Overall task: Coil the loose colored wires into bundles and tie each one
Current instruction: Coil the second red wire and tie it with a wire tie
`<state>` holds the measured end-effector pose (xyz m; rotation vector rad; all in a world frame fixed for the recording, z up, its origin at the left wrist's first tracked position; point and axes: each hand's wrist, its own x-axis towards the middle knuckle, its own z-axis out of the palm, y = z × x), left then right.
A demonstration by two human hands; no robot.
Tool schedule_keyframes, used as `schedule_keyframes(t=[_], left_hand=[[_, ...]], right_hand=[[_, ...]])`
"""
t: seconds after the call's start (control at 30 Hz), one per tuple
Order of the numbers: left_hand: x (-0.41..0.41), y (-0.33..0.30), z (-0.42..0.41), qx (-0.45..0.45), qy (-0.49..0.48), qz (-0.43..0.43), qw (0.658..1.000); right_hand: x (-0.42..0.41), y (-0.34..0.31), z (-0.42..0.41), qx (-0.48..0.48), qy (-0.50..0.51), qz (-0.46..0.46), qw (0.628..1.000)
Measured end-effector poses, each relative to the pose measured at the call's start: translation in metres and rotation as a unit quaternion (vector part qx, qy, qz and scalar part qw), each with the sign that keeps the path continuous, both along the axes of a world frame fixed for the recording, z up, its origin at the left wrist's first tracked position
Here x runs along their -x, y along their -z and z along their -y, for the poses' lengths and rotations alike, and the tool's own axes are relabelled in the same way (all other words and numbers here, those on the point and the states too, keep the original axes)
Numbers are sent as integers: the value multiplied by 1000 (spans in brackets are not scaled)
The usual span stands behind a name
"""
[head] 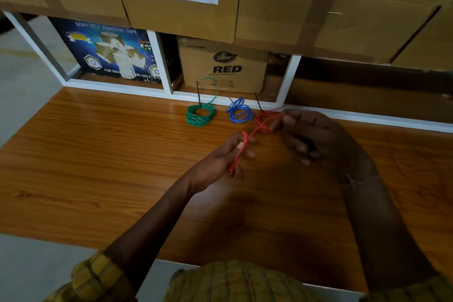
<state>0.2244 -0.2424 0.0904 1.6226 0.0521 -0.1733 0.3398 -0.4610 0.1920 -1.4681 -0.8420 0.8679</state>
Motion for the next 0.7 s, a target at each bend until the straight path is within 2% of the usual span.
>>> schedule_keyframes(t=[0.07,0.13,0.3,0.4,0.47,0.57,0.67,0.7], left_hand=[[5,-3,8,45,21,-11,999],[6,-2,15,94,29,-20,995],[7,-2,28,247,46,-17,968],[8,-4,31,302,51,-1,952],[8,-5,33,327,54,15,943],[3,-8,37,386,52,39,920],[-7,-10,37,422,18,69,904],[-11,-10,36,430,-1,70,900]], right_hand=[[-14,11,-7,-26,59,-36,997],[-26,27,-14,-23,105,-29,994],[-42,77,-22,61,209,51,975],[-39,108,-18,107,241,53,963],[-30,127,-13,126,230,59,963],[-2,146,-8,168,135,97,972],[26,155,1,211,77,99,969],[34,156,4,213,60,132,966]])
